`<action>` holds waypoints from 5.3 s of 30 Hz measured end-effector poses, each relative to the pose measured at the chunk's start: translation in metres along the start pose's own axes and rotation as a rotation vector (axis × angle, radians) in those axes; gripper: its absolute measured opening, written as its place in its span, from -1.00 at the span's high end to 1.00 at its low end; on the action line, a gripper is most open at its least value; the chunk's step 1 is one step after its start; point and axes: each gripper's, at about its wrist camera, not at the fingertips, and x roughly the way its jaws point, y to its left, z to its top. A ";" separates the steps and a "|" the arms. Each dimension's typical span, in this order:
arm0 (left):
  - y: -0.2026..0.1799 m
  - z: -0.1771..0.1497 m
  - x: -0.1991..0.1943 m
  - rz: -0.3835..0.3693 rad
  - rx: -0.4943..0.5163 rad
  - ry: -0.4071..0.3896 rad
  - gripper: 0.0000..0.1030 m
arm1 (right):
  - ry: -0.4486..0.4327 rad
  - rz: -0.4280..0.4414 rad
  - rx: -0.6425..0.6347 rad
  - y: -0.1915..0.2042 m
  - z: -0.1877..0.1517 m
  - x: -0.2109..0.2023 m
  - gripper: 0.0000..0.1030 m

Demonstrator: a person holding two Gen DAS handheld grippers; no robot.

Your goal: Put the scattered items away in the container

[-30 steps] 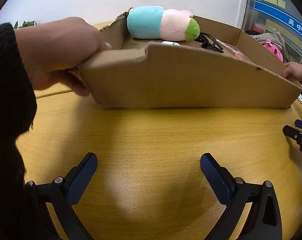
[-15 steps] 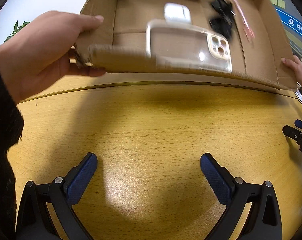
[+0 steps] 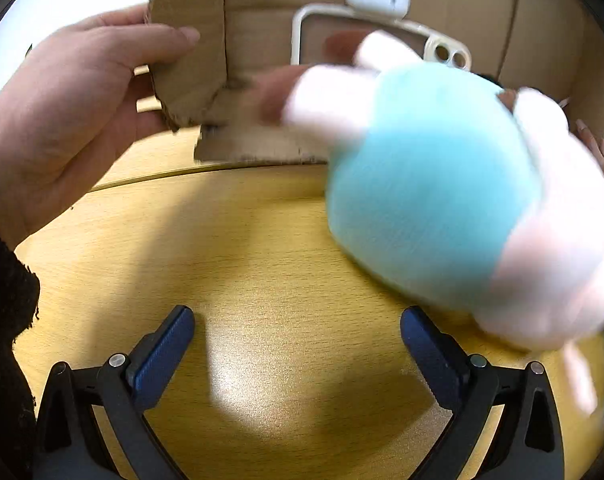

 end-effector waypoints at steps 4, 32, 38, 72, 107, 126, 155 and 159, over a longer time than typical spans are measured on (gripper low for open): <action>-0.001 0.000 0.001 0.000 0.000 0.000 -1.00 | 0.000 0.000 0.000 -0.001 0.000 0.000 -1.00; -0.003 -0.003 0.008 0.000 -0.001 0.000 -1.00 | 0.001 0.001 -0.002 -0.004 0.000 -0.001 -1.00; -0.003 -0.005 0.012 0.000 0.000 0.000 -1.00 | 0.001 0.001 -0.002 -0.004 0.000 -0.001 -1.00; -0.006 -0.007 0.015 0.002 -0.001 0.000 -1.00 | 0.001 0.001 -0.002 -0.005 -0.001 -0.003 -1.00; 0.000 -0.008 -0.083 -0.269 -0.136 -0.165 -1.00 | 0.000 -0.006 0.005 -0.001 -0.013 -0.010 -1.00; 0.002 0.014 -0.022 -0.421 -0.259 -0.056 -0.91 | 0.010 0.022 -0.036 0.013 -0.030 -0.023 -1.00; -0.005 0.012 -0.043 -0.448 -0.197 -0.071 -0.72 | -0.018 0.296 -0.311 0.163 -0.041 -0.054 -0.42; -0.007 0.019 -0.065 -0.453 -0.174 -0.103 -0.72 | -0.058 0.307 -0.295 0.162 -0.041 -0.073 -0.42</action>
